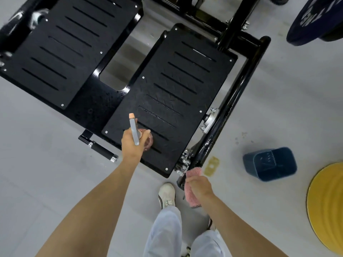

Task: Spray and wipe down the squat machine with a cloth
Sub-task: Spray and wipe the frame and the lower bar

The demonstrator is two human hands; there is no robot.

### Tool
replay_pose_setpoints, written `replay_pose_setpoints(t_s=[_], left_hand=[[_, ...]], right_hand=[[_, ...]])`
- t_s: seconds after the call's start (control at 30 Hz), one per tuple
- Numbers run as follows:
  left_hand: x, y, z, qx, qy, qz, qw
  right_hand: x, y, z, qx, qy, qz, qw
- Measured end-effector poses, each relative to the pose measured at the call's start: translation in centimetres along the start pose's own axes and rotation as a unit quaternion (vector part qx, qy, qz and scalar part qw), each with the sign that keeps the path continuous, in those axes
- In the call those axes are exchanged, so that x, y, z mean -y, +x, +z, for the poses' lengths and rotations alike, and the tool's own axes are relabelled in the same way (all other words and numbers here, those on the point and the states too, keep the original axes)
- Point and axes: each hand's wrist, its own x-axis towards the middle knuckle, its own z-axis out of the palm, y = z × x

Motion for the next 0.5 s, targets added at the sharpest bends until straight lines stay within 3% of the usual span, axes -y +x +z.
replay_pose_setpoints(t_s=[0.13,0.3,0.33,0.4,0.47,0.5], left_hand=[[1.6,0.3,1.8,-0.003,0.001,0.041,0.999],[3.6,0.4,3.1,0.027,0.024,0.019,0.999],[3.7,0.4,3.4,0.027,0.026,-0.009,0.999],[4.5,-0.6,4.5,-0.003,0.099,-0.173,0.98],[4.4,-2.5,5.7,0.061,0.149,-0.342,0.926],[3.7,-3.7,6.7,0.117,0.086,-0.389,0.91]], right_hand=[[-0.5,1.1,0.0,0.001,0.004,-0.007,1.0],[-0.3,1.4,-0.5,-0.028,0.002,-0.011,1.0],[-0.1,1.6,-0.7,-0.035,0.01,-0.012,0.999],[0.6,1.6,-1.3,-0.039,0.041,-0.011,0.998],[1.7,1.6,-2.1,-0.053,0.086,-0.013,0.995],[2.4,1.6,-2.6,-0.069,0.114,-0.017,0.991]])
